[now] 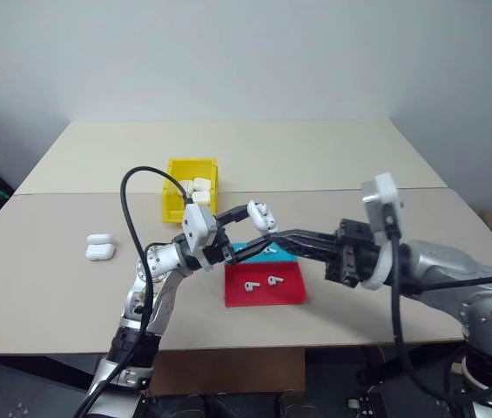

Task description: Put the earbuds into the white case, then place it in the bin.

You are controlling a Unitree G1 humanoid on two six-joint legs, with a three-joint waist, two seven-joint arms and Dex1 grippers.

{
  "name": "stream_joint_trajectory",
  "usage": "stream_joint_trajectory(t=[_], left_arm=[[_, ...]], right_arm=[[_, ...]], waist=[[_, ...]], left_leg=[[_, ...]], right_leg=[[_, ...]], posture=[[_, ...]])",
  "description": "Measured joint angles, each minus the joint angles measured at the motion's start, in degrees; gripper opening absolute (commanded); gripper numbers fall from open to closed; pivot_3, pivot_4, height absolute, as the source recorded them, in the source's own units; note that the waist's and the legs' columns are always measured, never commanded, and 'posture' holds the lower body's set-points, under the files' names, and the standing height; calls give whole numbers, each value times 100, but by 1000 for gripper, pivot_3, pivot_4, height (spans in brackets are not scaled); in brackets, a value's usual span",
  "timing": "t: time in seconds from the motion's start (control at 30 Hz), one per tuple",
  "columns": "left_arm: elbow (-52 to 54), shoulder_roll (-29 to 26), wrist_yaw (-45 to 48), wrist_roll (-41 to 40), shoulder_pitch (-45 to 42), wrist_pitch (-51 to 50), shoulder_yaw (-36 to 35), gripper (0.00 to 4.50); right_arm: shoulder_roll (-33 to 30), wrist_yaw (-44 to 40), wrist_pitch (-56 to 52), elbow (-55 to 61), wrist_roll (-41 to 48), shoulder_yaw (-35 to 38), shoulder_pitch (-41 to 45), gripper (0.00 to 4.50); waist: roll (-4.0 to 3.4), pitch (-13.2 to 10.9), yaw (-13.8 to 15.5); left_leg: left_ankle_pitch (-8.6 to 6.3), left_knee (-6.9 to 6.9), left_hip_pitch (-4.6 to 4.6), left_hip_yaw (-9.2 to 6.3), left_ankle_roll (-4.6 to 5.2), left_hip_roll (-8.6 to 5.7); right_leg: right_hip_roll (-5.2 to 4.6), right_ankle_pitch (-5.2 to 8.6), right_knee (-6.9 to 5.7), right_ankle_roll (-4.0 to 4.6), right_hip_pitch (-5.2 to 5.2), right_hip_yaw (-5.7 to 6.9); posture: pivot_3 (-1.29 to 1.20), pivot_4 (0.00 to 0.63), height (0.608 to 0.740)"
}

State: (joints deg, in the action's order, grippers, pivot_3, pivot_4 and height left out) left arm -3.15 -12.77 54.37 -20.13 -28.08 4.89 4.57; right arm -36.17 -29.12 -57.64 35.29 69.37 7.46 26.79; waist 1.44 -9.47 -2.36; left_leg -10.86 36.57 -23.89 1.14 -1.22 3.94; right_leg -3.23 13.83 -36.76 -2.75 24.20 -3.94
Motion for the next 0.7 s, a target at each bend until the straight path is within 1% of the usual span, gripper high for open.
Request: stream_joint_trajectory(t=[0.17,0.4,0.53,0.7], left_arm=[[-26,46,-88,79,-43,23,51,2792],[-5,-96,60,26,32,23,52,2792],[1,-160,151,-21,105,24,52,2792],[3,-162,213,-26,107,50,52,2792]], right_arm=[[227,241,135,31,-421,-405,107,32],[515,363,896,424,-1765,-1064,-110,32],[574,364,1149,455,-2258,-1199,-133,32],[592,349,1241,397,-2634,-1270,-194,32]], waist=[[0,0,6],[0,0,8],[0,0,10],[0,0,12]], left_leg=[[0,2,0,-1,0,-1],[0,2,-6,-1,0,-1],[0,2,-2,-1,-1,-1],[0,2,-2,0,0,-1]], right_leg=[[0,-1,0,-3,1,0],[-1,-1,1,-4,4,0],[-1,-2,-1,-3,3,0],[-1,-2,1,-2,3,1]], posture=[[0,150,740],[0,150,740],[0,150,740],[0,150,740]])
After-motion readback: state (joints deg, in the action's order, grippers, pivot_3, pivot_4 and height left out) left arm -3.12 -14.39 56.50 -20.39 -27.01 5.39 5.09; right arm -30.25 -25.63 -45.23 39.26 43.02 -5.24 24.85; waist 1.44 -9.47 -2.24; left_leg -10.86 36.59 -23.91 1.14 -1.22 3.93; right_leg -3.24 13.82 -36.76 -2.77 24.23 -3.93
